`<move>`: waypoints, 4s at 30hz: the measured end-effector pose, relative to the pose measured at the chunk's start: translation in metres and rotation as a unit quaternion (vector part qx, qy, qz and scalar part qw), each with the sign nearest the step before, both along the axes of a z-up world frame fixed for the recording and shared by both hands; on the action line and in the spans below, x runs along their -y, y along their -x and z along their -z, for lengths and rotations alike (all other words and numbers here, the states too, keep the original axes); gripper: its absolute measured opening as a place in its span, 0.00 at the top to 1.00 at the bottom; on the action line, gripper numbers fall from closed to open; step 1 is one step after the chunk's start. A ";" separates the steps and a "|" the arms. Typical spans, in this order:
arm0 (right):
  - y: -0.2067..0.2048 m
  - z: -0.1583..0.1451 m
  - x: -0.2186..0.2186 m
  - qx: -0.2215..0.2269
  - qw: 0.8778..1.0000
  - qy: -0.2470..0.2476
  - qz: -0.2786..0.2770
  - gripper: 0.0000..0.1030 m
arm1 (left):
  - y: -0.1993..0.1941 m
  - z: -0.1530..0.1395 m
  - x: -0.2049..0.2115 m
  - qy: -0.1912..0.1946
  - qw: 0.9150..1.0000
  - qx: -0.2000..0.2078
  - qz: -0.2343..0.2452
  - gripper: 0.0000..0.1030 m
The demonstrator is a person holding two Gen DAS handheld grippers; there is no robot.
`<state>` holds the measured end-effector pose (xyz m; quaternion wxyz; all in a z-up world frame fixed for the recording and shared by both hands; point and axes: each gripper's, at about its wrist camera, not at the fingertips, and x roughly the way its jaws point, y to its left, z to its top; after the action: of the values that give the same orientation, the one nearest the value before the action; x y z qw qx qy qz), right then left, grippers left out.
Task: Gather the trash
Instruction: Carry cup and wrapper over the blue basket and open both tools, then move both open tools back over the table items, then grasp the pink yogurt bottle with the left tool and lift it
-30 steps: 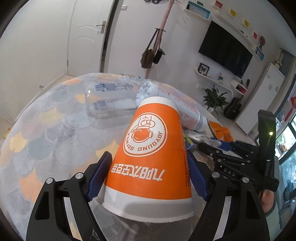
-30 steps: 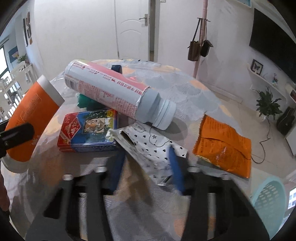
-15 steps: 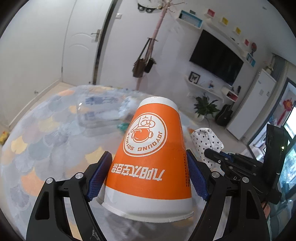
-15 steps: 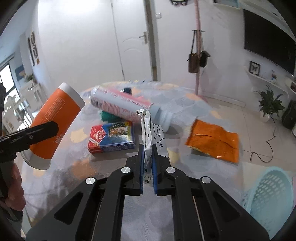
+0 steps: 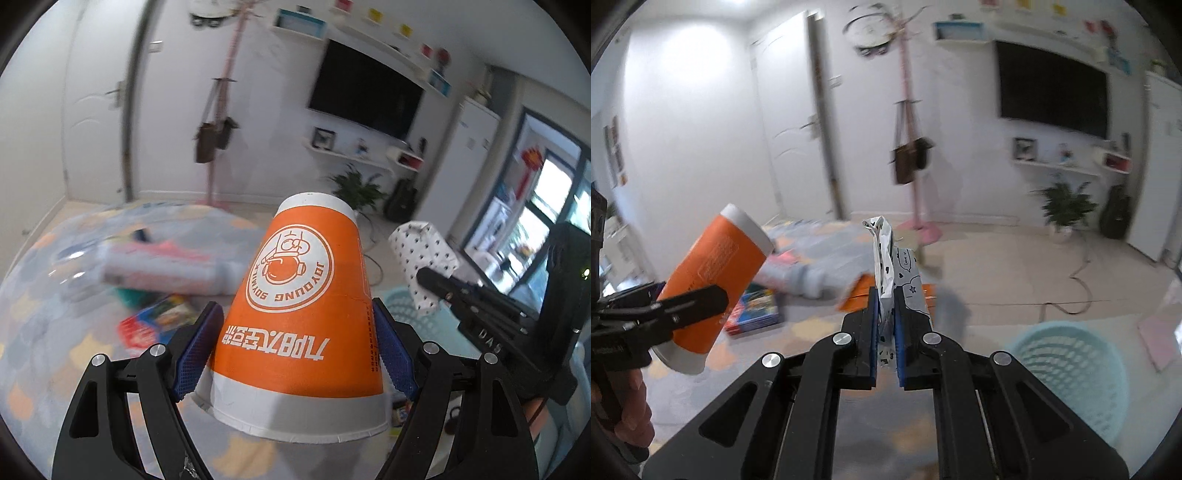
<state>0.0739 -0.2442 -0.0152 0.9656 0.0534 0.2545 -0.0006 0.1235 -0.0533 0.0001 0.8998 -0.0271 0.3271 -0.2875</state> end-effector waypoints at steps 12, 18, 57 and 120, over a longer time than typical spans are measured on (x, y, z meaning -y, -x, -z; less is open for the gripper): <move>0.045 0.010 0.120 -0.002 0.991 -0.061 0.120 0.94 | -0.009 0.002 0.128 -0.027 0.995 -0.002 0.094 0.24; 0.044 0.047 0.164 -0.058 0.978 -0.104 0.169 0.94 | -0.013 0.026 0.175 -0.024 0.991 -0.026 0.129 0.24; 0.042 0.071 0.169 -0.099 0.971 -0.127 0.178 0.70 | -0.017 0.056 0.184 -0.006 0.987 -0.073 0.145 0.21; -0.082 0.084 -0.077 -0.098 0.990 -0.046 -0.095 0.77 | -0.172 0.024 -0.058 -0.101 0.992 -0.055 0.046 0.20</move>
<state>0.1554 -0.1676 -0.0997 0.9281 0.0731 0.3518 0.0978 0.2956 0.0048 -0.0238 0.8642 0.0630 0.4043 -0.2927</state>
